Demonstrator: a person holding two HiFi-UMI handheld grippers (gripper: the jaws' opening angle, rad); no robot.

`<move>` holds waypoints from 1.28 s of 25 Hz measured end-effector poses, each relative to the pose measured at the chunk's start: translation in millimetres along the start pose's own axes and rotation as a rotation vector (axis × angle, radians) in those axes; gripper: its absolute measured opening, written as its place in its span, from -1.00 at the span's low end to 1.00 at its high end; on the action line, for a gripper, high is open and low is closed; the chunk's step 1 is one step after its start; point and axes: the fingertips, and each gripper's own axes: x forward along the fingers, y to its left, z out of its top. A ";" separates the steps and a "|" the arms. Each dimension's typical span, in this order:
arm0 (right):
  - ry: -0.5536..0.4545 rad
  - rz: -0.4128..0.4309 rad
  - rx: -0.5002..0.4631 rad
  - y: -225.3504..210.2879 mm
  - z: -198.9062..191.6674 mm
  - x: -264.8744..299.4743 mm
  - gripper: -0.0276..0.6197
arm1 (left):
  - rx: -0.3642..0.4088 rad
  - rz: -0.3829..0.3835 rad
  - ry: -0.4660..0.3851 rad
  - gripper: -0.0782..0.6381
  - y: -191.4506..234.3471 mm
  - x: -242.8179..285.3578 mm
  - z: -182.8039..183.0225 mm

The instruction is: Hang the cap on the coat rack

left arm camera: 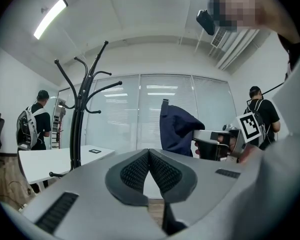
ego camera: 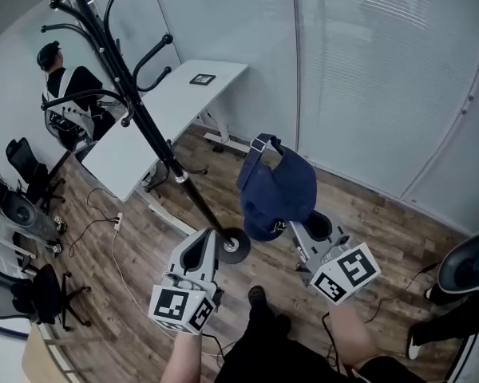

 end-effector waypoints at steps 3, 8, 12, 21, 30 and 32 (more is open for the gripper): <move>-0.011 0.017 -0.017 3.1 11.1 14.8 -0.73 | -0.014 0.006 -0.025 -0.74 11.1 9.4 6.0; -0.026 0.031 -0.061 -0.9 29.9 35.7 -0.73 | -0.027 -0.008 -0.071 -0.74 17.6 27.0 18.0; -0.041 0.038 -0.083 -1.9 46.1 64.7 -0.73 | -0.031 -0.024 -0.104 -0.74 36.9 45.8 34.3; -0.110 0.085 -0.123 -1.8 78.1 108.9 -0.73 | -0.009 -0.061 -0.161 -0.74 64.4 72.2 53.0; -0.161 0.090 -0.176 2.4 105.2 170.5 -0.73 | 0.009 -0.117 -0.175 -0.74 107.5 103.3 72.7; -0.178 0.082 -0.171 2.3 107.8 176.8 -0.73 | 0.003 -0.118 -0.173 -0.74 115.8 107.6 72.4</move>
